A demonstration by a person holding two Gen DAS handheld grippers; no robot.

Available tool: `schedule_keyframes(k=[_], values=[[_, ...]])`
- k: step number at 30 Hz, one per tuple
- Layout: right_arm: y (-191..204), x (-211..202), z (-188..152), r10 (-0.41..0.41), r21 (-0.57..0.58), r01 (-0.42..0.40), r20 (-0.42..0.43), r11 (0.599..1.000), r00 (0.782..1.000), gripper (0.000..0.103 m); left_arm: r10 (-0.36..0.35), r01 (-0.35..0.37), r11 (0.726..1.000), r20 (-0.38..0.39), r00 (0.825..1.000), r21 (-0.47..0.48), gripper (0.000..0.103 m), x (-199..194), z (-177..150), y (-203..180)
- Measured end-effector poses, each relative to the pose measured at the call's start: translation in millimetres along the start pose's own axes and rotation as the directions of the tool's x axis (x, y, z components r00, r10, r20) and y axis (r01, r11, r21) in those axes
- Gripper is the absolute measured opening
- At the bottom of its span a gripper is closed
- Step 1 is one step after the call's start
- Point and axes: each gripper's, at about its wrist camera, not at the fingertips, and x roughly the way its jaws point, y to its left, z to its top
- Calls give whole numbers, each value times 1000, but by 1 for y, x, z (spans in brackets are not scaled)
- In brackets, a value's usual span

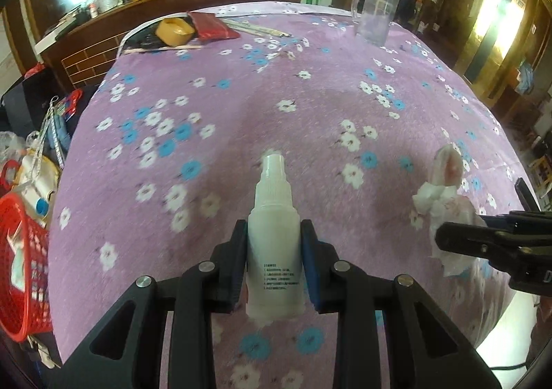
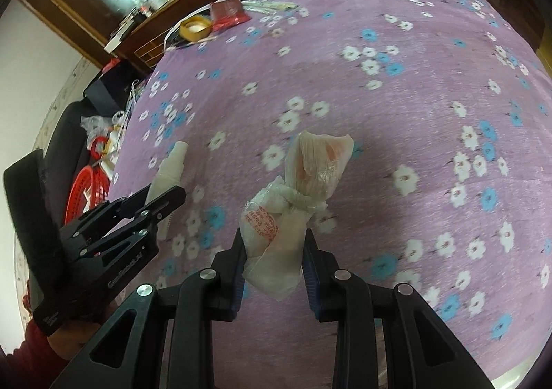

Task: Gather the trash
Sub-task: 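Carry the white spray bottle and tissue bundle toward the red basket with both tools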

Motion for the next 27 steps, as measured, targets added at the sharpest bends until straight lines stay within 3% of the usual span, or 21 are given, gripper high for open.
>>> schedule_keyframes(k=[27], values=[[67,24,-32,-37,-132,31,-40,991,999,32,71,-66,994,59,996,-84,29,-45,-45,54]])
